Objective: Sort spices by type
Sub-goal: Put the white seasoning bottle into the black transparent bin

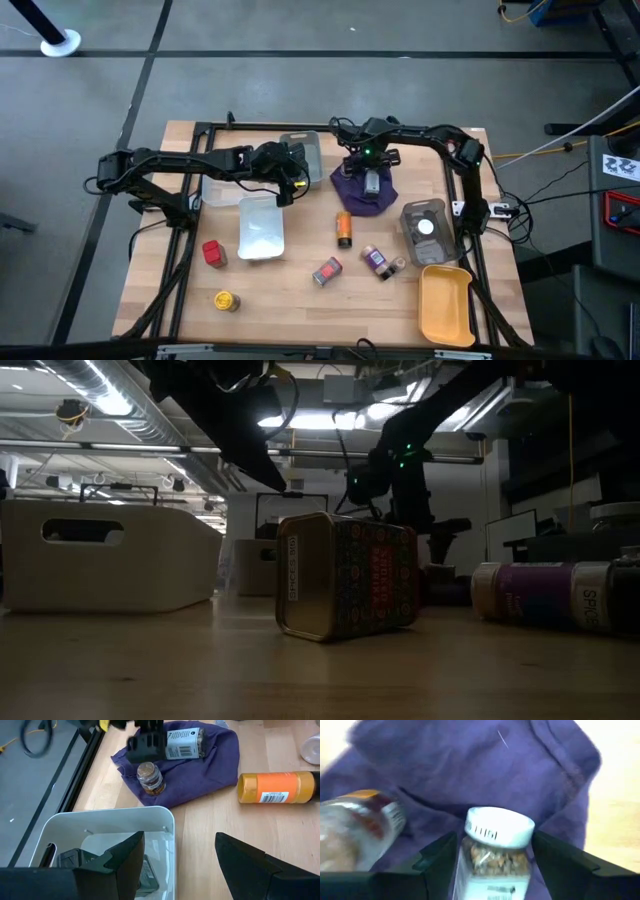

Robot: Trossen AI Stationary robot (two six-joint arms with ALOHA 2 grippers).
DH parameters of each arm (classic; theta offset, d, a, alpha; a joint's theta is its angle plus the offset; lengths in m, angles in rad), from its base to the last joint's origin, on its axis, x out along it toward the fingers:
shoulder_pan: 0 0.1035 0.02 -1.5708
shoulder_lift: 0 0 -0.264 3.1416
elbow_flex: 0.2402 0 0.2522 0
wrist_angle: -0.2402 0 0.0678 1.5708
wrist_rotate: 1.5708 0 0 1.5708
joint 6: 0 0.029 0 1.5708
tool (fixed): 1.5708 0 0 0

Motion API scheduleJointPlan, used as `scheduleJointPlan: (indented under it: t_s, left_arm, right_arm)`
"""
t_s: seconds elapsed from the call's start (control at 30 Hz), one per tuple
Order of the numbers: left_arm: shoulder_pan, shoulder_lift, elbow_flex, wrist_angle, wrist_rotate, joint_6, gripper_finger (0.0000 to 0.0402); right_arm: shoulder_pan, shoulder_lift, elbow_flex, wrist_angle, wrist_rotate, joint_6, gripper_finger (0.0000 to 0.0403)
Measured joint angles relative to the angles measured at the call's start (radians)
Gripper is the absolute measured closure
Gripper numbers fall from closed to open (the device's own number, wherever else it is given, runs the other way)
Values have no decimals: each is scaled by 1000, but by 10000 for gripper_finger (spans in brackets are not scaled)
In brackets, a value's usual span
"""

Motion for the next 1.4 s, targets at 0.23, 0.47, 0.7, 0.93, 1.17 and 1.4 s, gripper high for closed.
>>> scheduleJointPlan:
  t_s: [0.23,0.47,0.7,0.93,1.17,1.4]
  left_arm:
    - [0,0,0,0,0,0,174]
    - [0,0,0,0,0,-2,174]
    - [0,0,0,0,0,0,174]
    - [0,0,0,2,0,9,174]
    - [0,-1,0,44,0,3,174]
    - [1,-69,0,55,-1,-20,174]
  right_arm:
    - [0,46,1,1,-5,-6,173]
    - [0,44,2,0,-3,-42,193]
    - [3,44,60,-48,4,-114,193]
    - [3,43,164,-112,29,-208,193]
    - [3,43,306,-158,82,-320,193]
    - [3,43,495,-119,128,-477,193]
